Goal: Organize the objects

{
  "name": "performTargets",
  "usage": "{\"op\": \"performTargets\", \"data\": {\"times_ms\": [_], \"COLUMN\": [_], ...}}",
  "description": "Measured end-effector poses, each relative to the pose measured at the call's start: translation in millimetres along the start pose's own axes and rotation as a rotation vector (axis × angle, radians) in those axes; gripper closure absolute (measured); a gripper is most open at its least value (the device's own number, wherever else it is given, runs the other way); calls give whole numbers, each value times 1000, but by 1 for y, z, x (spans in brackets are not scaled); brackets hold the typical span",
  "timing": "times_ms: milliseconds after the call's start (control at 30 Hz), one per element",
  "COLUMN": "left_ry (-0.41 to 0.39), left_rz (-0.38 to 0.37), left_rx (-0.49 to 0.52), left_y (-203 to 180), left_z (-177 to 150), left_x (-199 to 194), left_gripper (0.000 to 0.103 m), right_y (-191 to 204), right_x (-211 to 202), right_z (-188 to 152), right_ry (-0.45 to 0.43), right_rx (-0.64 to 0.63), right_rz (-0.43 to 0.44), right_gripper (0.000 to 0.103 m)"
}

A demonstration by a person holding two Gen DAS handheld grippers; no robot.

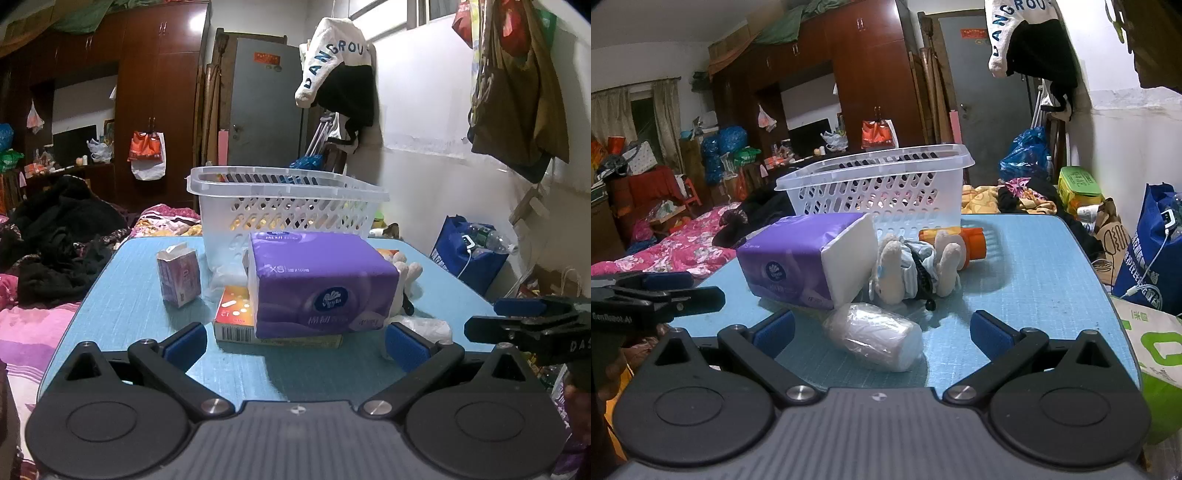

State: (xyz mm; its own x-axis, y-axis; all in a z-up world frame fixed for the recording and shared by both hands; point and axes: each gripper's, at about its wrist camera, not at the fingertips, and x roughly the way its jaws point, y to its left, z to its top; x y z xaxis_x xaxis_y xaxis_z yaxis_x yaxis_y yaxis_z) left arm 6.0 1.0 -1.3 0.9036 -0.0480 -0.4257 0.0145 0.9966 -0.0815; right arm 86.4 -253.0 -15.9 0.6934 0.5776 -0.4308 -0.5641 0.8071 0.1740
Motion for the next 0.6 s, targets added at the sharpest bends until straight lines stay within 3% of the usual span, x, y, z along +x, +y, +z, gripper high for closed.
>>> {"op": "performTargets", "data": {"times_ms": [600], "left_ry": [-9], "left_rz": [-5], "left_rx": [3], "left_y": [2], "left_z": [1], "left_x": [-1], "left_gripper": [0], "right_y": [-1], "right_x": [0], "right_z": [-1], "right_ry": [11], "right_rx": [0], "right_rz": [13], "right_gripper": [0]}}
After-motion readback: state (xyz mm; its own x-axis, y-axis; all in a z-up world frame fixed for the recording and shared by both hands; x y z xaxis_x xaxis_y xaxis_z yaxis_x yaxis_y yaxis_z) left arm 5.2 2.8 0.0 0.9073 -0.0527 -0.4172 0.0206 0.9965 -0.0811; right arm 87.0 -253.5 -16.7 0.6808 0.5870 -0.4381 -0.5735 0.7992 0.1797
